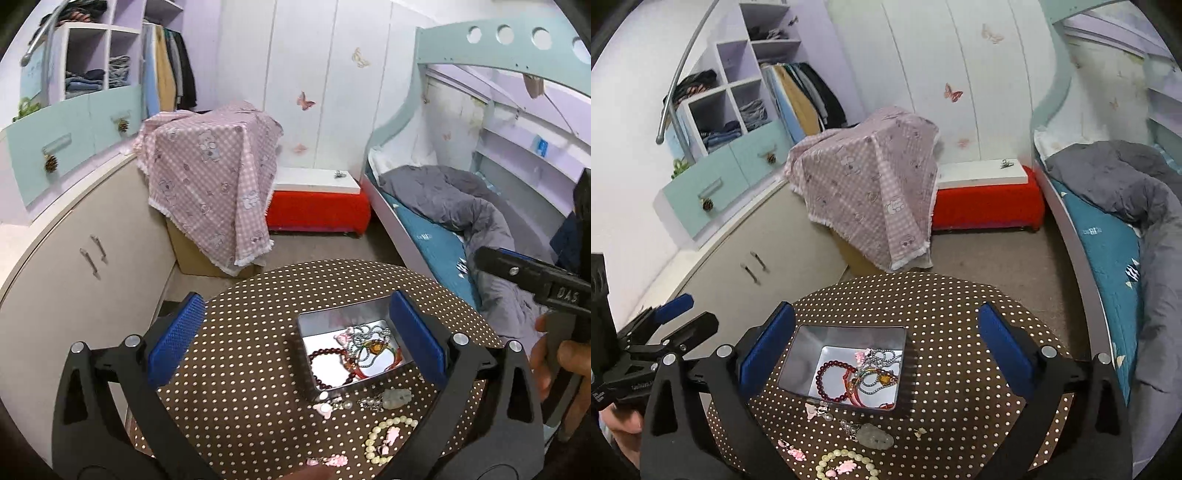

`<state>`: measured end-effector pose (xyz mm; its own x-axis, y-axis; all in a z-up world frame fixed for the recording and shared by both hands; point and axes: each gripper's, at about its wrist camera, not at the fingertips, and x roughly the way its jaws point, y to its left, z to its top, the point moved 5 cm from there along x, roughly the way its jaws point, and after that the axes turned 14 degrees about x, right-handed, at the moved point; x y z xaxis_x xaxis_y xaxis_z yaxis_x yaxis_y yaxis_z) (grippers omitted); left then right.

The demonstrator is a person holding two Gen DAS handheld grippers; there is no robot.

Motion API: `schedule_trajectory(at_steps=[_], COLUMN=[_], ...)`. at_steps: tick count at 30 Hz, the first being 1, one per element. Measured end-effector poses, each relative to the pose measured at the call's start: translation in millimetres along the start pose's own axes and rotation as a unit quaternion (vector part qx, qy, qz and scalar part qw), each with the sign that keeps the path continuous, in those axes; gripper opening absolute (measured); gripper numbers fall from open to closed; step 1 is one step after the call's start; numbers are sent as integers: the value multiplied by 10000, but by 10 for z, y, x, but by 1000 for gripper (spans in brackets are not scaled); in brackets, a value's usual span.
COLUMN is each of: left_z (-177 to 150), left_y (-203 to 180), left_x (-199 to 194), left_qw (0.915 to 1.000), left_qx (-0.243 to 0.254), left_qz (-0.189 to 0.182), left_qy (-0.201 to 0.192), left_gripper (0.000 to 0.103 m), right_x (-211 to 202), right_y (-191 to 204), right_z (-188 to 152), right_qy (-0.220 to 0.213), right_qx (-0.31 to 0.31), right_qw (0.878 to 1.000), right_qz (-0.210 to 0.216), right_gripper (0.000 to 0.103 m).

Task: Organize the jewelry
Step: 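Lift both items over the grey box and open both tools to release them, then grasp pink charms with the left tool while the right tool grasps a small gold butterfly charm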

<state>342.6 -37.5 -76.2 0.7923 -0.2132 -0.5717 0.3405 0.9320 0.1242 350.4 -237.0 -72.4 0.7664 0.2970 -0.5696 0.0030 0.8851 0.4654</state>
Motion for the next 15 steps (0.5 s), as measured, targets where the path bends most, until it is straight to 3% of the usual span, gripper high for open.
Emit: schedule_trajectory(at_steps=[6, 15], left_z=[-99, -247], left_y=[88, 30], left_x=[-241, -550], left_qw=[9995, 9988], left_qx=[-176, -50], left_qz=[179, 229], left_qy=[-173, -422], left_gripper=[98, 98], right_x=[-204, -470], right_y=[42, 33], right_z=[-33, -163], right_qy=[-181, -324], right_qx=[-77, -178], right_qw=[9998, 9992], right_qz=[-82, -179], right_gripper=[95, 95])
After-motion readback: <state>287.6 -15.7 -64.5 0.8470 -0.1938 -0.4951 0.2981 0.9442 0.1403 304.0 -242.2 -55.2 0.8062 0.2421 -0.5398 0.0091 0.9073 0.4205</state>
